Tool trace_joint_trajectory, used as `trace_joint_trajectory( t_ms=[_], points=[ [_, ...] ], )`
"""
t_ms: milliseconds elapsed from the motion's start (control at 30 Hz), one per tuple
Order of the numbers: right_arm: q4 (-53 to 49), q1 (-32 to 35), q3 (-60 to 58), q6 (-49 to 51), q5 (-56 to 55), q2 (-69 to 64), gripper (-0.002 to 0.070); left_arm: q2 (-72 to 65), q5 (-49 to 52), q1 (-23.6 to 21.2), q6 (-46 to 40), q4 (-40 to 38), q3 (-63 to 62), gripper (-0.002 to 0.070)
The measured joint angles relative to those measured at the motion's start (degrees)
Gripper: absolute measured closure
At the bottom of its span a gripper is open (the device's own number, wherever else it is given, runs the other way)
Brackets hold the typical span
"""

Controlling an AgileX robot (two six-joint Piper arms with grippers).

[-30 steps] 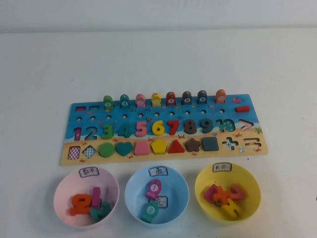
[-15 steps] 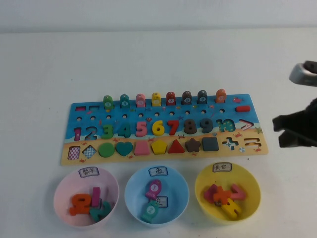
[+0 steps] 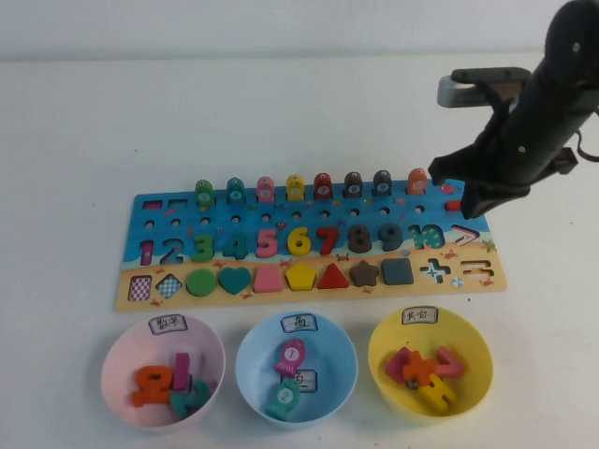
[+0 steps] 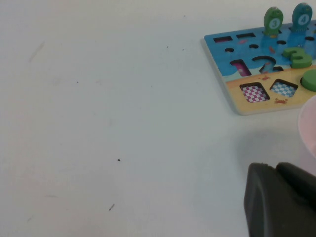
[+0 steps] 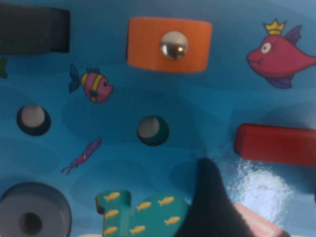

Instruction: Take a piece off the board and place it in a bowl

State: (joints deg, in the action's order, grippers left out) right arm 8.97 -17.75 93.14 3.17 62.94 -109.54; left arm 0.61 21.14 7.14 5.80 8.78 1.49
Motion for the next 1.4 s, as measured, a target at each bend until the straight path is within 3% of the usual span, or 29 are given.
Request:
trace_joint_trajectory(
  t_ms=[167, 400, 500, 1400],
  points=[
    [-2.2, 0.0, 10.5, 1.3, 5.5, -8.3, 0.0649, 0.0, 0.0, 0.0, 0.0, 0.0, 0.0, 0.0678],
    [-6.6, 0.0, 21.0, 3.9, 6.9, -16.0, 0.0354, 0.0, 0.0, 0.0, 0.0, 0.0, 0.0, 0.0678],
    [-7.9, 0.0, 23.0, 4.3, 7.2, -17.9, 0.0302, 0.0, 0.0, 0.0, 0.0, 0.0, 0.0, 0.0678],
    [-9.8, 0.0, 24.8, 7.0, 7.3, -24.1, 0.0283, 0.0, 0.0, 0.0, 0.0, 0.0, 0.0, 0.0678]
  ],
)
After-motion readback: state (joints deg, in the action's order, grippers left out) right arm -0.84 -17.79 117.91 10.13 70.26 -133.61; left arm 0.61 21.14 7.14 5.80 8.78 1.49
